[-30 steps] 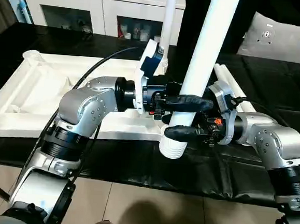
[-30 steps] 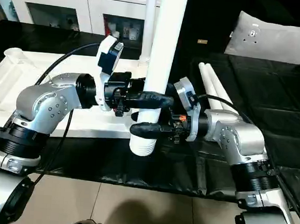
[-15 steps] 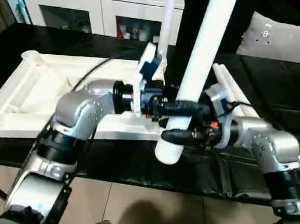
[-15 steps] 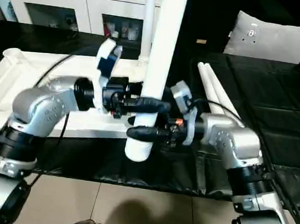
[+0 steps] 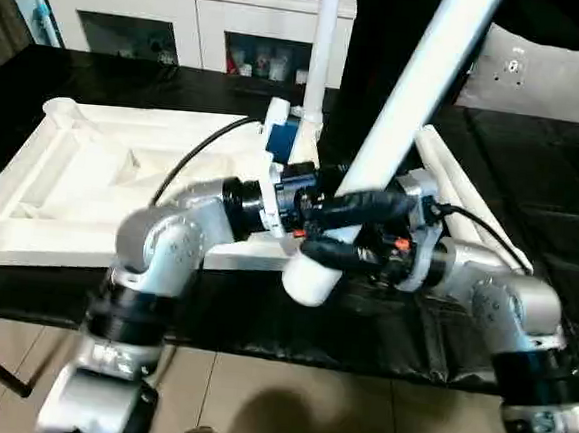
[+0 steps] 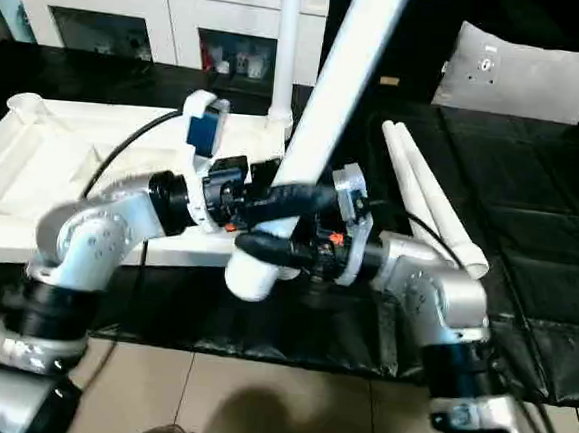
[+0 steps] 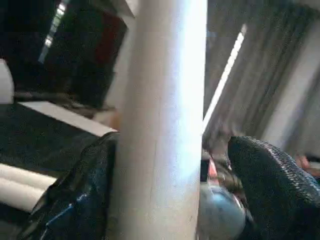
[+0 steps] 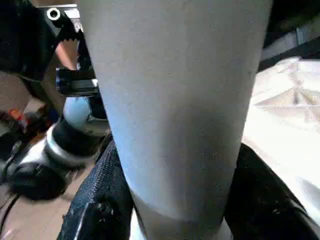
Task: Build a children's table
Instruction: Pick table leg
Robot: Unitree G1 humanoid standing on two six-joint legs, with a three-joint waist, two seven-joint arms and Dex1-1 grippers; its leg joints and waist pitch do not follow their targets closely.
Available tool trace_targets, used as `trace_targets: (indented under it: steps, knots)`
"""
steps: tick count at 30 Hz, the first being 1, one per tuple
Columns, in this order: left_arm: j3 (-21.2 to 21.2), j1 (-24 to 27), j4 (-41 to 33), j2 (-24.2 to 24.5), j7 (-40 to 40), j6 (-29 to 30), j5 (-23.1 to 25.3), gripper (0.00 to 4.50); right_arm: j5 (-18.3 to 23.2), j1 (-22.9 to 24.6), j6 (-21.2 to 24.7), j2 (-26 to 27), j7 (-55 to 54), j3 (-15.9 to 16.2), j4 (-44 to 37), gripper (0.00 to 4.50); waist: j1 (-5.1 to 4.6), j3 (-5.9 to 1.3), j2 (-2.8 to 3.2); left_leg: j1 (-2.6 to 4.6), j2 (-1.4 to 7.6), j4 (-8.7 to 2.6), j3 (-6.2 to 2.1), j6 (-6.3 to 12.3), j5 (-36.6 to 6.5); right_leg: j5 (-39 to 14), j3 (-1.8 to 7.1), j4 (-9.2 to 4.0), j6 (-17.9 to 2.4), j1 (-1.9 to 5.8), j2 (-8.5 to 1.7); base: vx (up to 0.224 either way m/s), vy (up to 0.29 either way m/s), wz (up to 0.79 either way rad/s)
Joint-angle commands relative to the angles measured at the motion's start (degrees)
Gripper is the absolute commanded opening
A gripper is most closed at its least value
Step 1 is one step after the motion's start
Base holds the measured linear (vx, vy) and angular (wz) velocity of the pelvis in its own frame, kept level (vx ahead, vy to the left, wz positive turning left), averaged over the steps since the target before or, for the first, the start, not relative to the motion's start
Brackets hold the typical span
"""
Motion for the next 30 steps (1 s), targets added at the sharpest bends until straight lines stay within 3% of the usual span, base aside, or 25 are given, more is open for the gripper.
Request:
trace_targets:
  steps: [1, 2, 7, 13, 17, 18, 19, 20, 22, 24, 25, 26, 30]
  knots:
    - [-5.3, -0.6, -4.8, -3.9, -0.1, 0.0, -2.1, 3.83, -0.9, -0.5, -0.1, 2.1, -5.6, 0.4, 0.1, 1.96, -0.04, -4.12, -0.41, 1.75, 3.16, -4.28, -1.69, -0.89, -14.9, -14.4, 2.27, -4.89, -11.6, 2.29, -3.49, 0.0, 0.0, 0.0]
    - [-5.7, -0.3, -4.5, -5.2, 2.5, -1.9, 0.4, 3.83, -1.0, -0.3, -0.9, 3.8, -7.5, -0.3, 0.1, 1.96, -0.06, -4.14, -0.32, 1.76, 3.15, -4.33, -1.7, -0.92, -14.6, -14.4, 2.3, -4.92, -11.2, 2.26, -3.45, 0.0, 0.0, 0.0]
    - [-3.2, -1.2, -3.0, -7.4, 6.9, -5.8, 2.4, 4.11, -2.8, -0.1, -3.8, 5.6, -11.0, -0.7, 0.7, 1.94, -0.19, -4.09, -0.45, 1.69, 3.13, -4.41, -1.68, -1.29, -14.5, -14.4, 2.32, -5.09, -10.1, 2.2, -3.45, 0.0, 0.0, 0.0]
    - [7.0, -2.1, -2.8, -8.0, 11.1, -7.7, -3.2, 4.11, -4.7, -0.1, -6.8, 7.7, -17.7, -3.8, 1.6, 1.93, -0.48, -4.07, -0.3, 1.7, 2.96, -4.45, -1.64, -1.19, -14.7, -14.5, 2.25, -5.13, -10.3, 2.13, -3.26, 0.0, 0.0, 0.0]
    - [10.1, -2.9, -2.1, -7.2, 12.6, -9.0, -4.3, 4.11, -6.6, -0.4, -8.0, 7.1, -19.6, -3.5, 1.8, 1.91, -0.6, -4.0, -0.24, 1.72, 2.89, -4.53, -1.61, -1.61, -15.3, -14.4, 2.25, -5.17, -9.8, 2.18, -3.15, 0.0, 0.0, 0.0]
    - [11.3, -3.4, -0.8, -5.0, 13.3, -10.0, -2.8, 4.11, -9.6, -0.7, -9.7, 6.0, -21.6, -2.7, 2.8, 1.91, -0.53, -4.06, -0.27, 1.72, 2.88, -4.51, -1.7, -1.83, -14.9, -14.2, 2.28, -5.13, -9.1, 2.15, -3.18, 0.0, 0.0, 0.0]
    - [11.3, -3.4, -0.8, -5.0, 13.3, -10.0, -2.8, 4.11, -9.6, -0.7, -9.7, 6.0, -21.6, -2.7, 2.8, 1.91, -0.53, -4.06, -0.27, 1.72, 2.88, -4.51, -1.7, -1.83, -14.9, -14.2, 2.28, -5.13, -9.1, 2.15, -3.18, 0.0, 0.0, 0.0]
    - [10.6, -3.6, 1.2, -1.8, 13.6, -11.1, 1.7, 4.11, -12.1, -0.9, -12.1, 5.7, -24.2, -2.6, 4.3, 1.91, -0.69, -4.01, -0.19, 1.8, 2.8, -4.58, -1.63, -2.09, -14.9, -14.4, 2.29, -5.16, -8.7, 2.07, -3.01, 0.0, 0.0, 0.0]
    - [9.1, -3.4, 3.0, 0.8, 13.7, -11.9, 5.7, 4.11, -13.9, -1.0, -13.9, 5.5, -26.3, -2.8, 5.3, 1.91, -0.88, -4.04, -0.14, 1.97, 2.82, -4.71, -1.74, -2.69, -15.3, -15.1, 2.37, -5.21, -7.0, 1.87, -3.0, 0.0, 0.0, 0.0]
    - [4.6, -2.7, 5.5, 5.0, 12.7, -14.9, 12.5, 4.11, -15.5, -1.1, -14.8, 5.2, -28.6, -2.8, 6.4, 1.91, -1.1, -4.12, -0.07, 1.96, 2.76, -4.76, -1.85, -2.88, -15.0, -14.8, 2.4, -5.18, -6.4, 1.94, -2.91, 0.0, 0.0, 0.0]
    - [4.6, -2.7, 5.5, 5.0, 12.7, -14.9, 12.5, 4.11, -15.5, -1.1, -14.8, 5.2, -28.6, -2.8, 6.4, 1.91, -1.12, -4.18, 0.04, 2.07, 2.8, -4.76, -1.8, -3.0, -15.0, -14.3, 2.42, -5.01, -6.4, 1.85, -2.88, 0.0, 0.0, 0.0]
    - [-0.1, -1.9, 8.0, 9.1, 11.4, -17.7, 18.5, 4.11, -16.3, -1.1, -15.1, 5.1, -30.6, -3.3, 6.9, 1.91, -1.13, -4.26, 0.04, 2.02, 2.9, -4.72, -1.78, -3.05, -14.3, -12.2, 2.42, -4.74, -7.3, 2.0, -2.99, 0.0, 0.0, 0.0]
    - [-6.1, -1.1, 14.0, 14.1, 6.7, -23.5, 24.9, 4.11, -18.5, -0.8, -13.5, 4.3, -34.3, -3.4, 7.8, 1.91, -1.27, -4.44, 0.23, 1.95, 2.75, -4.69, -1.63, -2.5, -12.2, -8.0, 2.38, -4.35, -8.5, 2.07, -2.87, 0.0, 0.0, 0.0]
